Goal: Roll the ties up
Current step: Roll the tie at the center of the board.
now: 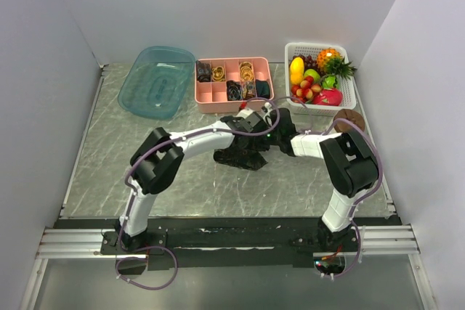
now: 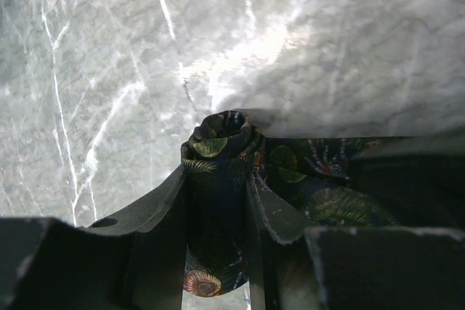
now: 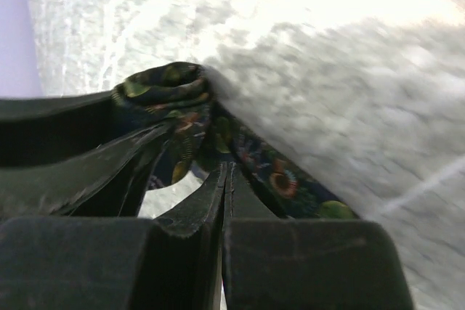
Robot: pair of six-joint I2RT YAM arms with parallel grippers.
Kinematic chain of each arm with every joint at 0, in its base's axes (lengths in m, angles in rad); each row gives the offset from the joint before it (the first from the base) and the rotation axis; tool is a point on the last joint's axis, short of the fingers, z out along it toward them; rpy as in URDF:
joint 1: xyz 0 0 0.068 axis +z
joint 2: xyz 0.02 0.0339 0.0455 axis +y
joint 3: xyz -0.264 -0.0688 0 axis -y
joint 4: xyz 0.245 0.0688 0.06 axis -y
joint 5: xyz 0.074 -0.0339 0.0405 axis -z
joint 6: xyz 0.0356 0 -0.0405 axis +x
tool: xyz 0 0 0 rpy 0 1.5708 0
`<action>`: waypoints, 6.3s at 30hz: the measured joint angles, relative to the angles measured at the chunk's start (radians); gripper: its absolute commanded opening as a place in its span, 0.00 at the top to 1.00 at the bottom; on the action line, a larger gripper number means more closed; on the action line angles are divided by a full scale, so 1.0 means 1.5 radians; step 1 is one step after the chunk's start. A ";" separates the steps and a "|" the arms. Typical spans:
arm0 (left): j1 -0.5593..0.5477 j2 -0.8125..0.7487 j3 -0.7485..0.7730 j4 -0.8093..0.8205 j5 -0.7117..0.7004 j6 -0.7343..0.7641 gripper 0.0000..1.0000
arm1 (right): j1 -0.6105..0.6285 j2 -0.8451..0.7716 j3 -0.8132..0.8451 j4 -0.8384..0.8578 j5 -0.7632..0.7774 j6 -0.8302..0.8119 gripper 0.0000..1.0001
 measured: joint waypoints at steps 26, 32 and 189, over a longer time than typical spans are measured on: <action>-0.087 0.067 0.066 -0.055 -0.066 -0.054 0.31 | -0.083 -0.012 -0.065 0.034 -0.038 0.032 1.00; -0.095 0.076 0.083 -0.080 -0.089 -0.087 0.32 | -0.084 -0.012 -0.065 0.035 -0.038 0.034 1.00; 0.258 -0.180 -0.582 0.798 0.836 -0.312 0.23 | 0.068 -0.162 0.022 -0.250 0.168 -0.164 1.00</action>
